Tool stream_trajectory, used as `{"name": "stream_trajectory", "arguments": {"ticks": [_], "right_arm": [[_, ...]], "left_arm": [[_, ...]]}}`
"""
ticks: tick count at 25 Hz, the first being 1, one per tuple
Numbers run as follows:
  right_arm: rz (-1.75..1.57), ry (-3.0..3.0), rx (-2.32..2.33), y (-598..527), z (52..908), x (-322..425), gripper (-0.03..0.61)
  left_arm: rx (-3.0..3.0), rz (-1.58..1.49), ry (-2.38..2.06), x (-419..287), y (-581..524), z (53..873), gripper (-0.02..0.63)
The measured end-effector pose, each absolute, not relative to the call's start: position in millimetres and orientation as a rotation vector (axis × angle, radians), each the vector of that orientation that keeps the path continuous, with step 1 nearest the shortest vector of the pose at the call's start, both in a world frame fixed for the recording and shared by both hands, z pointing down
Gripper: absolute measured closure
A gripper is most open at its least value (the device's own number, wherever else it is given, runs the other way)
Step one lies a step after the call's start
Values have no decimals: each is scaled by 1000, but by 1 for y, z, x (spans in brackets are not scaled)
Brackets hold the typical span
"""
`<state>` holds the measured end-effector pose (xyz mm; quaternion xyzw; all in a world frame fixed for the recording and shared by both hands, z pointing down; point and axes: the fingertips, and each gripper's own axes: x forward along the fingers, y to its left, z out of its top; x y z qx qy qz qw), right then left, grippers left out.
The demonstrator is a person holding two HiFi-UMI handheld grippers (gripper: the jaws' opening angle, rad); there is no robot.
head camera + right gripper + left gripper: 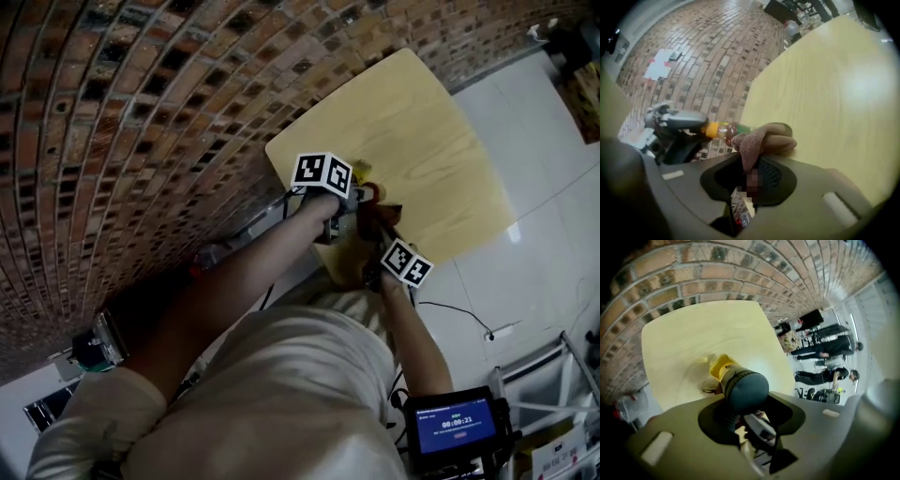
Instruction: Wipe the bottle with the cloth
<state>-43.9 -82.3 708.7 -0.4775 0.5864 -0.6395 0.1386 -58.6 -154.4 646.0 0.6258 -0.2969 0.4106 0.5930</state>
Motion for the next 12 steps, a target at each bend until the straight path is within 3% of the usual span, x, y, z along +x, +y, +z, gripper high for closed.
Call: {"name": "stream_trajectory", "arguments": {"ticks": [6,12], "right_arm": [[-1567,2108,-1334,-87,671,30,511],[-1466,2562,-1029,-144,661,13,511]], "left_arm": [[1704,1301,-519,-57,-143,645,449],[1796,1427,-454,-53,-141,648,456]]}}
